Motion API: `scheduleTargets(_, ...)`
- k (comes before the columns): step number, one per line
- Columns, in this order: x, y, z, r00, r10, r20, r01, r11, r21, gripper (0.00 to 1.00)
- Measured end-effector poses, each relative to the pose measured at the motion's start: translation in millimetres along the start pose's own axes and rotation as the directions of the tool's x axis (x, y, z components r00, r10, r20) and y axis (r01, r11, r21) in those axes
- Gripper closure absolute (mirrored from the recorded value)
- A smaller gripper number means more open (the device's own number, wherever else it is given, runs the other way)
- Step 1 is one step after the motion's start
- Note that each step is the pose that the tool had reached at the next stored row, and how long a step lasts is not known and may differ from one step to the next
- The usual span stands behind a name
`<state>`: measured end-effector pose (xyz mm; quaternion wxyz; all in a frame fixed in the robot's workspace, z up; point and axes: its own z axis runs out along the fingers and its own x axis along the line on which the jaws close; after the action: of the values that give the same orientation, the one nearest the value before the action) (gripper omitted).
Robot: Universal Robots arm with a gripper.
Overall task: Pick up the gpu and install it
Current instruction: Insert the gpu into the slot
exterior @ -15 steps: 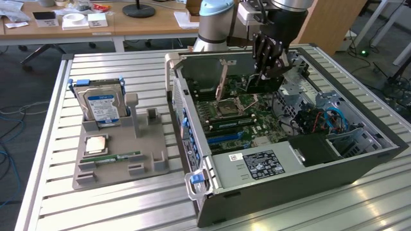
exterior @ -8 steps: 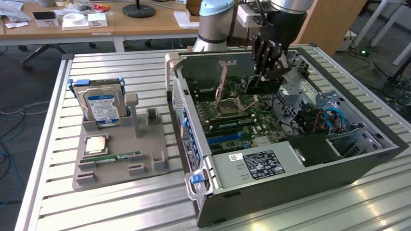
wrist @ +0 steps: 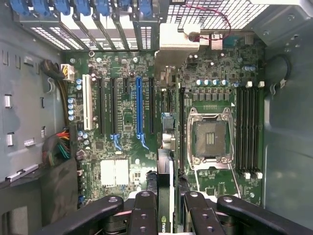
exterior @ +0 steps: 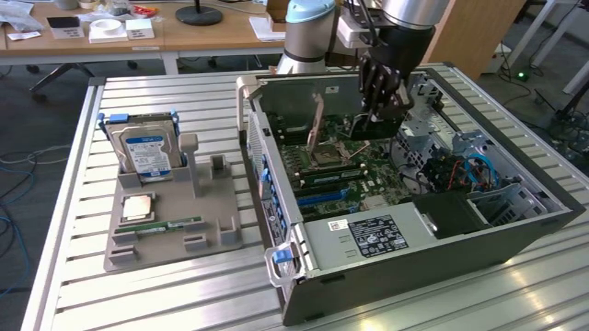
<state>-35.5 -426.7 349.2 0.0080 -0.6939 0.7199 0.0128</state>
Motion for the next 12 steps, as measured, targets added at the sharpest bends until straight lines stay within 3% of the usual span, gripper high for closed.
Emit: scheduleTargets(12, 9.4, 1.1, 6.3, 1.0, 0.0, 0.0, 0.0, 1.0, 0.0, 0.74)
